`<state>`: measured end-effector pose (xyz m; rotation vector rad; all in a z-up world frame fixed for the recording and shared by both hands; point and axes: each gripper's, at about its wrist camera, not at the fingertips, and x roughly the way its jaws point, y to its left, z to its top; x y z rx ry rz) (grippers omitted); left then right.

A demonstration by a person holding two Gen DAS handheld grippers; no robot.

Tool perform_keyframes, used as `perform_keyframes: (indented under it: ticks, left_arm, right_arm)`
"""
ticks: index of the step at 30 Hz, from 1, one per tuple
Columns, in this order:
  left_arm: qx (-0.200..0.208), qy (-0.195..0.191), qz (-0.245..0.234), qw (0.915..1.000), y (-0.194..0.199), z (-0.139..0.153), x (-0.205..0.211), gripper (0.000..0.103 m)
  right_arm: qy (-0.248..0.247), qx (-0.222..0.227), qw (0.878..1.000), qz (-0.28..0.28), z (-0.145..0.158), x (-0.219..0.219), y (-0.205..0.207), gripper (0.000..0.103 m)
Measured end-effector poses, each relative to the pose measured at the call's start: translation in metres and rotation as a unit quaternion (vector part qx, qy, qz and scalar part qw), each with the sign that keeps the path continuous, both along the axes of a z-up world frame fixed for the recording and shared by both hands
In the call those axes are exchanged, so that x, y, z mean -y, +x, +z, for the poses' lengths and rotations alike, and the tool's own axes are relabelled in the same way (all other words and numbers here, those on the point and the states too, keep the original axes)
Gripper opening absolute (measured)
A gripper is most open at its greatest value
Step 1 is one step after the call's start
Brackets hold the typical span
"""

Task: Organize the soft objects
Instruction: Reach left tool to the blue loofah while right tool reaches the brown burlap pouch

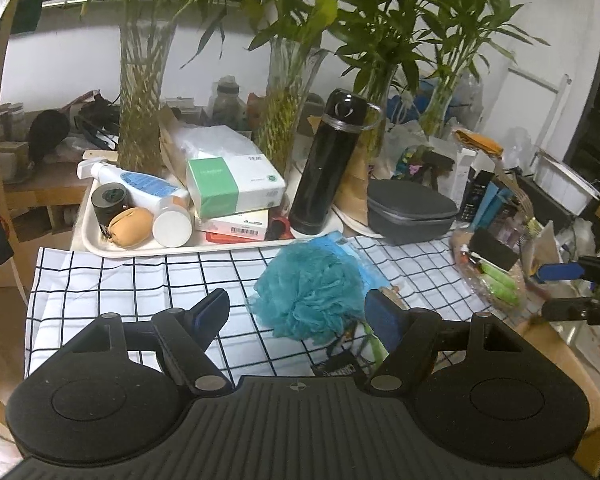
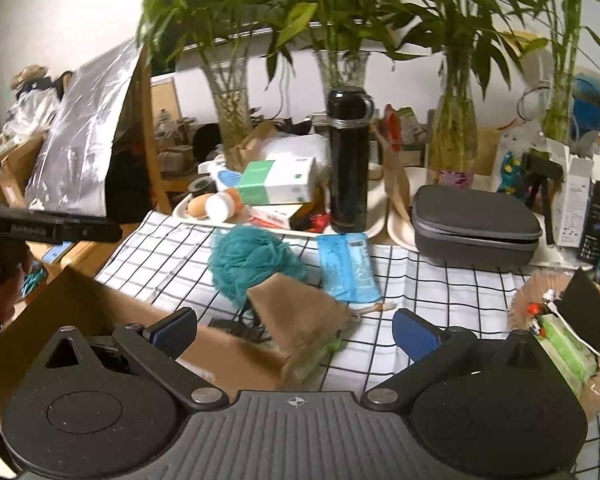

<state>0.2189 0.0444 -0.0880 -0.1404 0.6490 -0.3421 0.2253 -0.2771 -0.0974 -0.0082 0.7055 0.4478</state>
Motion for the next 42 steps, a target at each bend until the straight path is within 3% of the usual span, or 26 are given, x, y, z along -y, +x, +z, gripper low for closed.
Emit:
perform_keyframes:
  ticks: [13, 23, 30, 42]
  left_arm:
    - [-0.025, -0.013, 0.007, 0.9996, 0.036, -0.019, -0.016, 0.074]
    - [-0.041, -0.011, 0.013, 0.999, 0.043, -0.022, -0.015, 0.074]
    - [-0.051, -0.002, 0.019, 0.9985, 0.048, -0.029, -0.017, 0.074]
    - [-0.058, 0.002, 0.016, 0.9982, 0.055, -0.033, -0.015, 0.074]
  right_arm:
    - [-0.039, -0.01, 0.999, -0.005, -0.015, 0.001, 0.045, 0.103]
    - [-0.051, -0.052, 0.997, 0.03, -0.035, -0.003, 0.082, 0.103]
    - [-0.057, -0.078, 0.991, 0.092, -0.047, -0.022, 0.107, 0.103]
    - [-0.09, -0.101, 0.97, 0.2, -0.071, -0.065, 0.139, 0.103]
